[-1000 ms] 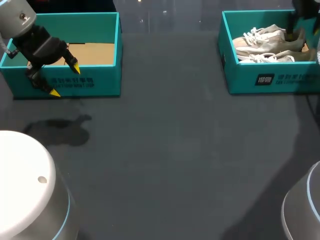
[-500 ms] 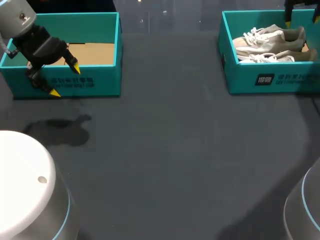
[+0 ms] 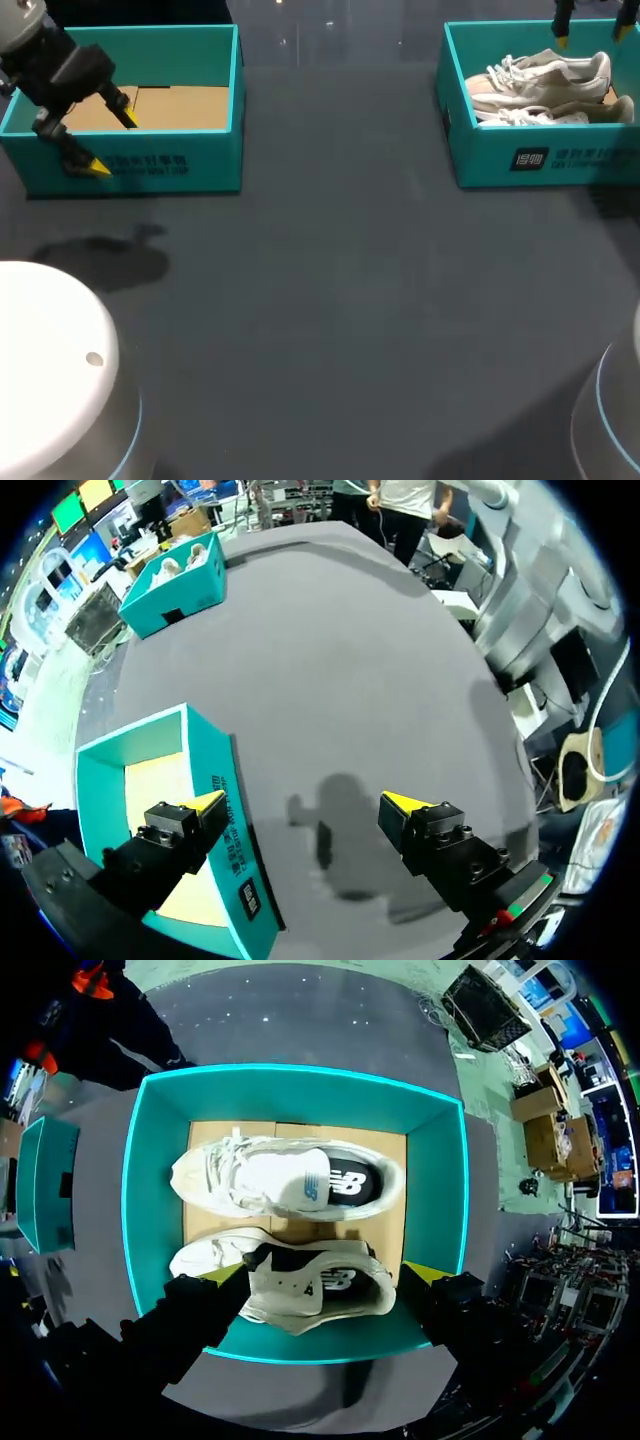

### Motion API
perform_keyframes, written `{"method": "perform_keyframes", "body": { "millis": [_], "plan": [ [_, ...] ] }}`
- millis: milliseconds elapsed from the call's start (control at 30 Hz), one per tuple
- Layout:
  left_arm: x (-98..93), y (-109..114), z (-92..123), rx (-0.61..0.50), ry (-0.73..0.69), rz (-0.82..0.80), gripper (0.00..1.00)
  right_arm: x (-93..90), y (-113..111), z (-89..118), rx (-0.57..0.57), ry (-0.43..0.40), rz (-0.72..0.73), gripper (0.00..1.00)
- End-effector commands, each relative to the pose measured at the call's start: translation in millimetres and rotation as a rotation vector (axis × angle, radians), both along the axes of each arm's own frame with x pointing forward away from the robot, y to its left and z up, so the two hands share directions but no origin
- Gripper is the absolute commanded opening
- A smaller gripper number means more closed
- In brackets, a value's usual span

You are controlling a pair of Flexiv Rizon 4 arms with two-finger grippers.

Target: Take the shoe out of the shoebox, open the shoe tongue, remove and reinsert the insole, then place the shoe into the shoebox

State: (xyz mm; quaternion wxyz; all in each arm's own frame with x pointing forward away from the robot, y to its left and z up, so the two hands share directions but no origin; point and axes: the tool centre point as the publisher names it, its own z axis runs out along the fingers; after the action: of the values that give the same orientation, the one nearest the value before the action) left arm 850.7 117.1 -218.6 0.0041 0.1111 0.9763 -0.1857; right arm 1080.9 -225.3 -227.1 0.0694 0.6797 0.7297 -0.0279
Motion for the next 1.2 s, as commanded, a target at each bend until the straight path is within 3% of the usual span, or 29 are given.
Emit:
{"method": "perform_keyframes", "body": {
  "millis": [33,100,133,600,800,1200],
  "plan": [
    [-4.0,8.2,15.8,0.148,0.081,0.37,1.0,-23.6,14.9,2.3,-0.001,-0.034,0.015,1.0],
    [-1.6,14.3,19.0,0.243,0.124,0.542,1.0,-25.8,21.7,0.6,0.007,-0.023,0.022,1.0],
    [-1.7,18.3,21.3,0.281,0.071,0.606,1.0,-26.8,24.9,0.1,0.012,-0.018,0.023,1.0],
    [-1.7,18.3,21.3,0.281,0.071,0.606,1.0,-26.8,24.9,0.1,0.012,-0.018,0.023,1.0],
    [12.5,44.6,20.4,0.237,0.246,0.833,1.0,-39.2,35.3,-1.1,-0.034,-0.007,-0.031,1.0],
    [36.7,74.5,11.3,0.233,0.319,1.275,1.0,-61.9,51.5,-4.8,-0.011,-0.007,-0.048,1.0]
  ]
}}
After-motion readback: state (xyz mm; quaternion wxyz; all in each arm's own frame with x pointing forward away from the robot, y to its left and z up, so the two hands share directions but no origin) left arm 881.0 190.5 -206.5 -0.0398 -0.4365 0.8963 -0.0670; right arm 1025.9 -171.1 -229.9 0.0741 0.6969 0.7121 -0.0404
